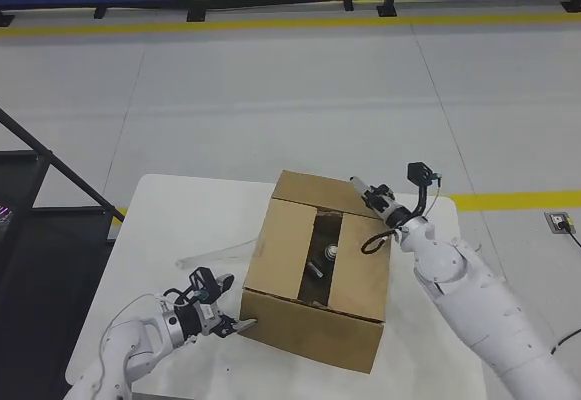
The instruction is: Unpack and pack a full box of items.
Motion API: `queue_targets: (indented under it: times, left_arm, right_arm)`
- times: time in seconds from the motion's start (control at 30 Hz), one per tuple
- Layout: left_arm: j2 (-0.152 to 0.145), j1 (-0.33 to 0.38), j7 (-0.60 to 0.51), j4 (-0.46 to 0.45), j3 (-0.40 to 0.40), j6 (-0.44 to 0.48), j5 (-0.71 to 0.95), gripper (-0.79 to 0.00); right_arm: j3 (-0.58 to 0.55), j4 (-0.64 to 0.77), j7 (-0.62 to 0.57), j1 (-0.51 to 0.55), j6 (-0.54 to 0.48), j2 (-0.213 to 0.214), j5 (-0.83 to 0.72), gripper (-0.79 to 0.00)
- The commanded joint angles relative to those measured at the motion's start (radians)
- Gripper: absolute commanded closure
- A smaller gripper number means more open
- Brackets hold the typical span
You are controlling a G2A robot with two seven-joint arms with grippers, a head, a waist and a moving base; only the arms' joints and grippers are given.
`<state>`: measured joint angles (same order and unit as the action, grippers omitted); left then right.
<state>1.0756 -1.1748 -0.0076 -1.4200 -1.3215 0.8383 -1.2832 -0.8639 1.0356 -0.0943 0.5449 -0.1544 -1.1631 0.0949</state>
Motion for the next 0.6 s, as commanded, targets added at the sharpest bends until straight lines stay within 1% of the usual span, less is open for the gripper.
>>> queue_targets:
  times: [0.0,0.1,0.17,0.27,0.33,0.37,0.43,0.5,0.57]
  left_arm:
    - [0.000,0.006,-0.006,0.007,0.007,0.003,0.003,-0.785]
    - [0.001,0.015,-0.010,0.012,0.017,0.005,0.004,-0.785]
    - [0.001,0.018,-0.010,0.012,0.021,0.007,0.004,-0.785]
    - [-0.001,0.017,0.005,0.001,0.016,0.004,0.005,-0.785]
    - [-0.003,0.006,0.028,-0.015,0.007,0.006,0.012,-0.785]
    - [-0.005,-0.001,0.039,-0.027,0.000,0.007,0.012,-0.785]
    - [-0.008,-0.020,0.065,-0.050,-0.014,0.003,0.013,-0.785]
    - [-0.011,-0.040,0.098,-0.077,-0.031,-0.006,0.014,-0.785]
    - [-0.013,-0.063,0.133,-0.095,-0.048,-0.026,0.017,-0.785]
  right_arm:
    - [0.013,-0.040,0.003,-0.013,-0.006,-0.012,0.000,-0.785]
    - [0.020,-0.083,-0.003,-0.029,-0.030,-0.027,-0.006,-0.785]
    - [0.014,-0.088,0.010,-0.028,-0.067,-0.032,-0.015,-0.785]
    - [-0.013,-0.058,0.016,-0.007,-0.157,-0.031,-0.038,-0.785]
    - [-0.036,-0.005,-0.020,0.020,-0.231,-0.025,-0.065,-0.785]
    - [-0.047,0.024,-0.056,0.036,-0.268,-0.021,-0.082,-0.785]
    - [-0.061,0.084,-0.152,0.062,-0.289,-0.010,-0.077,-0.785]
    - [-0.061,0.156,-0.269,0.092,-0.276,-0.001,-0.073,-0.785]
    - [-0.057,0.208,-0.405,0.111,-0.235,0.005,-0.110,-0.785]
